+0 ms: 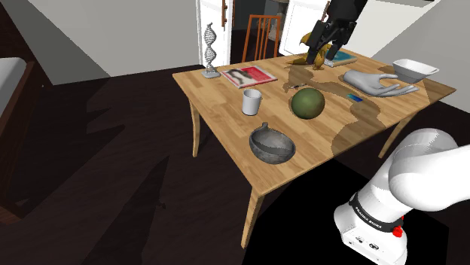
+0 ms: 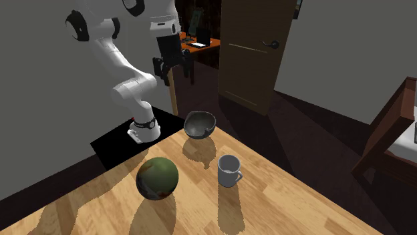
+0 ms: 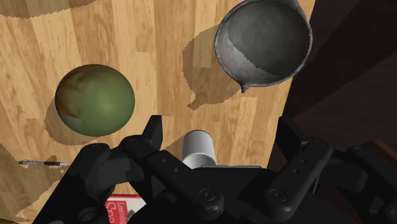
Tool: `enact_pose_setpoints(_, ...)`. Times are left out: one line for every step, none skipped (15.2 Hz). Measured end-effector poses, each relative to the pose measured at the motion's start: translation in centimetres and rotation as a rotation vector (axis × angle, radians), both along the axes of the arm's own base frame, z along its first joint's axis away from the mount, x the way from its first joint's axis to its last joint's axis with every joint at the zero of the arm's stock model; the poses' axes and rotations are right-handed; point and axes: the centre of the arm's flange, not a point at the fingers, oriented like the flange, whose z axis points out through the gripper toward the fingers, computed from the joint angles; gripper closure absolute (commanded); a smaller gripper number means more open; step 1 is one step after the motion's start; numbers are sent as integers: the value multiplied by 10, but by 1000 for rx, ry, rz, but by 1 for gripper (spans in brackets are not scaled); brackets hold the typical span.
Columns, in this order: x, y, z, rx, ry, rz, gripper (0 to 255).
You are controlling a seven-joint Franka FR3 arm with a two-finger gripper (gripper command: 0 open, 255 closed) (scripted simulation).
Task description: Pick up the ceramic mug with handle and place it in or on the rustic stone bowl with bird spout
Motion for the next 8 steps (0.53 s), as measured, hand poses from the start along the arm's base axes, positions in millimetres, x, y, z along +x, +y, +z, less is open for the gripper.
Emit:
enact_pose_setpoints(0,0,0,0,0,0,0)
enact_pose_setpoints(3,-1,-5,-2,1,1,0)
enact_pose_setpoints(10,-1,-10,-4,2,3,0)
enact_pose_setpoints(19,-1,-18,-7,4,5,0)
enact_pose_setpoints(30,-3,-26,-10,5,7,0)
enact_pose_setpoints(39,-3,-37,-13,7,9,0)
enact_pose_setpoints(51,-2,-43,-16,7,11,0)
enact_pose_setpoints(61,-1,-51,-20,9,13,0)
